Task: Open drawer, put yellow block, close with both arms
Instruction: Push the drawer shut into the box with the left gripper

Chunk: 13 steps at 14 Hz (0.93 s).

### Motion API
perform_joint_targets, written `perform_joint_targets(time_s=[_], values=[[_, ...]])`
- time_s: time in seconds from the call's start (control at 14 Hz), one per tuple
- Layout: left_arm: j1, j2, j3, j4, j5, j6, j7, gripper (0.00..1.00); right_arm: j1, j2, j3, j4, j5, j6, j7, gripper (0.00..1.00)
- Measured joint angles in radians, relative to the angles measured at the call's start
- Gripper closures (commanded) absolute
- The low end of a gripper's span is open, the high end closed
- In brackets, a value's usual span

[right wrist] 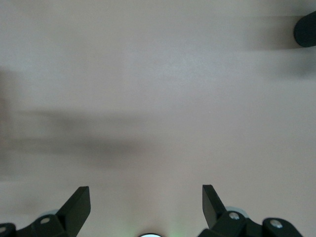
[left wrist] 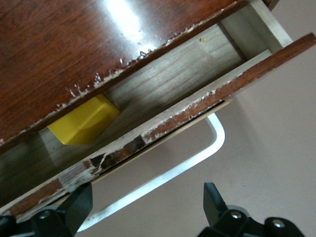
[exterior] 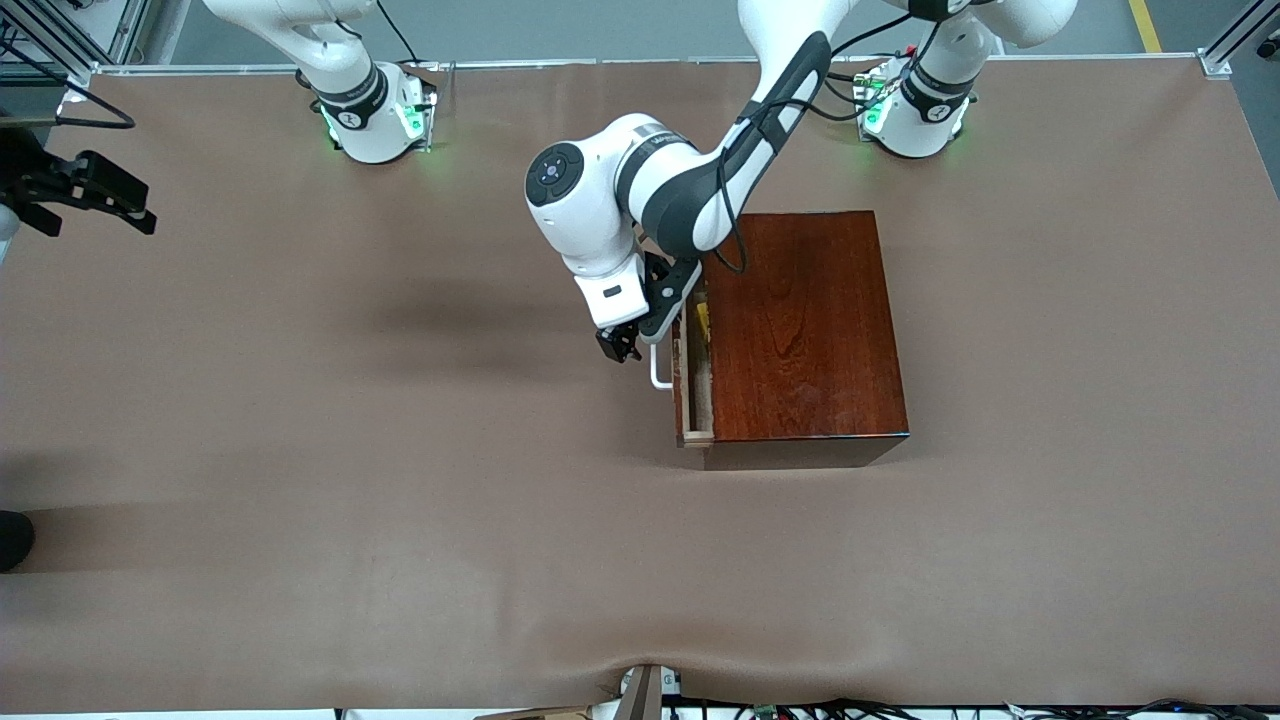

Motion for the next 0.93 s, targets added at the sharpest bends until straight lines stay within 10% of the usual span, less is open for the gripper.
perform_joint_targets(time_s=[0.93], values=[[0.052, -0.013, -0.002, -0.028, -0.002, -0.071, 0.046, 0.0, -0.057, 0.002, -0.001, 0.0, 0.025, -0.007, 0.0, 0.0]])
